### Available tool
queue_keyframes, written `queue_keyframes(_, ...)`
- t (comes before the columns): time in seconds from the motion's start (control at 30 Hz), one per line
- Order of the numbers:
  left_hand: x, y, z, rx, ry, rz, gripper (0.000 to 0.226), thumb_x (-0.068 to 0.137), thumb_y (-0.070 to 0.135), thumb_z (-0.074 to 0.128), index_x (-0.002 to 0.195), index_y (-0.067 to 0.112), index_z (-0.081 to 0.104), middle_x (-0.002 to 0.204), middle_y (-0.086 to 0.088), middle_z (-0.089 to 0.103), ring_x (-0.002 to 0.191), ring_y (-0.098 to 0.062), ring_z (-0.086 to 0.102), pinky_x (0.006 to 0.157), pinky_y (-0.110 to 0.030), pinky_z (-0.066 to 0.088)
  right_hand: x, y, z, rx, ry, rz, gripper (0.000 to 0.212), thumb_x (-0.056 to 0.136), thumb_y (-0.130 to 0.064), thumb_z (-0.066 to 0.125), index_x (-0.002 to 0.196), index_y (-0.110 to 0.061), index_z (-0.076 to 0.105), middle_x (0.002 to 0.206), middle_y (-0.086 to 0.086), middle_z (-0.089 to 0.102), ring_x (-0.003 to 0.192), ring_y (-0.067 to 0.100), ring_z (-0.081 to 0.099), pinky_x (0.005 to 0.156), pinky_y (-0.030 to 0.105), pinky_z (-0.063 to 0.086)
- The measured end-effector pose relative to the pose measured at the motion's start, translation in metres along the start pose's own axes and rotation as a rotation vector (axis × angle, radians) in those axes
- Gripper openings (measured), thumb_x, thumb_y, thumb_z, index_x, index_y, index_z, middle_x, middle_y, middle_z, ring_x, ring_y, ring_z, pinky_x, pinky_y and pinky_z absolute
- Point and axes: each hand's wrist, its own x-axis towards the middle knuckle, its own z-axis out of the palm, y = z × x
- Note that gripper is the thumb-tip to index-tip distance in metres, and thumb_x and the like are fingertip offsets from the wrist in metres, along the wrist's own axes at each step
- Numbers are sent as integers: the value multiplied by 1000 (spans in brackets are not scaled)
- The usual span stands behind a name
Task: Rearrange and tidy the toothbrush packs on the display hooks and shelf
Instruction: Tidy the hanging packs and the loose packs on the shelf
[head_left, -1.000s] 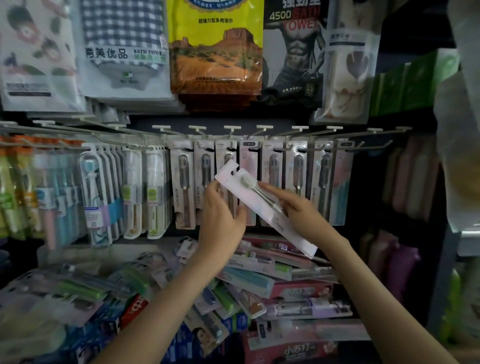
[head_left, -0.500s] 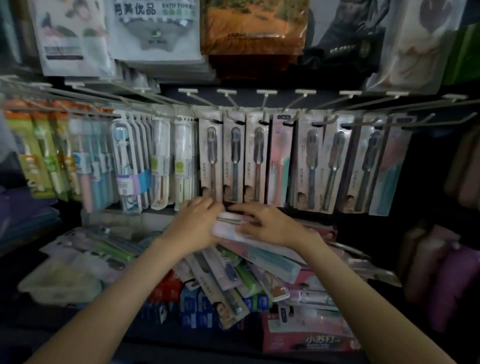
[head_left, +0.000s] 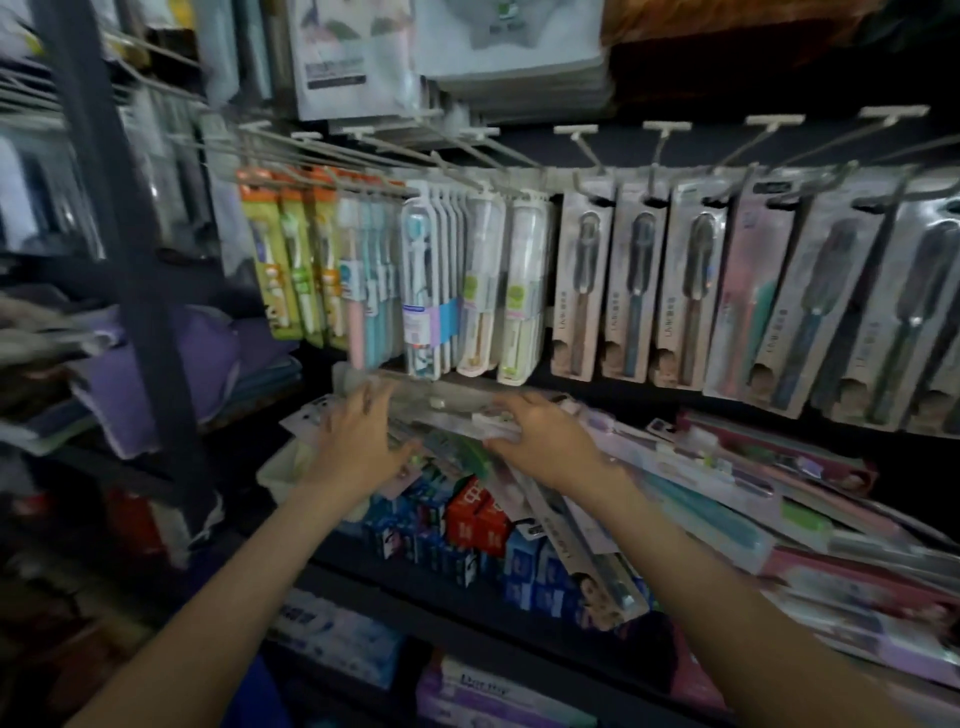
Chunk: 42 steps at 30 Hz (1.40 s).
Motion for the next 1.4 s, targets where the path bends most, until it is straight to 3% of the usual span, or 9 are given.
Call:
queue_keyframes(0.1, -9, -19, 6, -28, -92, -59, 73, 87, 50, 58, 146, 19, 28, 153, -10, 23, 139, -29, 23, 108, -47, 31, 16, -19, 26, -62, 1, 80, 47, 94, -40, 49, 132, -12, 44, 132, 11, 44, 116, 29, 49, 89, 36, 45)
queue_keyframes(0.3, -19, -24, 14, -119, -299, -68, 57, 90, 51, 52, 134, 17, 43, 146, -12, 32, 132, -28, 35, 99, -39, 42, 35, -30, 69, -230, -81, 167, 55, 96, -43, 45, 141, -14, 36, 145, 14, 37, 131, 31, 36, 104, 40, 33)
queue_keyframes(0.43, -22, -21, 13, -85, -220, -26, 61, 91, 50, 51, 139, 16, 38, 148, -14, 29, 131, -30, 36, 103, -43, 37, 33, -31, 72, -250, -18, 153, 53, 96, -41, 43, 141, -15, 36, 146, 12, 35, 133, 30, 33, 107, 40, 28)
queue_keyframes(0.63, -19, 23, 10, -147, -63, 192, 56, 93, 38, 51, 141, 16, 34, 144, -9, 32, 128, -28, 37, 100, -39, 39, 15, -26, 42, -188, 178, 73, 45, 92, -31, 40, 128, -5, 51, 122, 17, 53, 113, 34, 50, 93, 39, 38)
queue_keyframes(0.97, -13, 148, 38, -262, -123, 451, 54, 94, 32, 50, 143, 15, 35, 149, -8, 28, 132, -26, 34, 104, -41, 36, -65, 69, -28, -216, 300, 131, 41, 82, -16, 56, 120, -2, 59, 110, 18, 61, 96, 38, 58, 79, 42, 47)
queue_keyframes(1.1, -11, 192, 44, -261, -112, 511, 57, 96, 34, 47, 147, 19, 27, 153, -6, 20, 137, -25, 27, 108, -39, 33, -96, 106, -56, -220, 379, 202, 44, 85, -15, 63, 127, -5, 54, 117, 15, 59, 105, 36, 54, 86, 43, 43)
queue_keyframes(1.23, -11, 218, 52, -74, -288, 652, 60, 94, 43, 49, 147, 29, 26, 148, -3, 30, 131, -28, 32, 108, -37, 29, -120, 141, -71, -234, 344, 321, 54, 87, -32, 61, 135, -10, 49, 129, 14, 53, 119, 35, 47, 94, 44, 38)
queue_keyframes(1.3, -12, 223, 56, -91, -332, 656, 59, 94, 44, 49, 146, 29, 27, 148, -3, 31, 132, -27, 32, 108, -37, 27, -127, 154, -76, -160, 342, 379, 53, 90, -27, 61, 138, -12, 44, 135, 12, 47, 124, 32, 41, 99, 39, 34)
queue_keyframes(1.4, -7, 232, 54, -235, -194, 622, 54, 96, 36, 48, 145, 22, 33, 147, -6, 33, 131, -28, 34, 107, -37, 31, -130, 164, -92, -62, 563, 340, 46, 89, -12, 61, 132, -3, 47, 121, 17, 54, 117, 34, 48, 95, 34, 38)
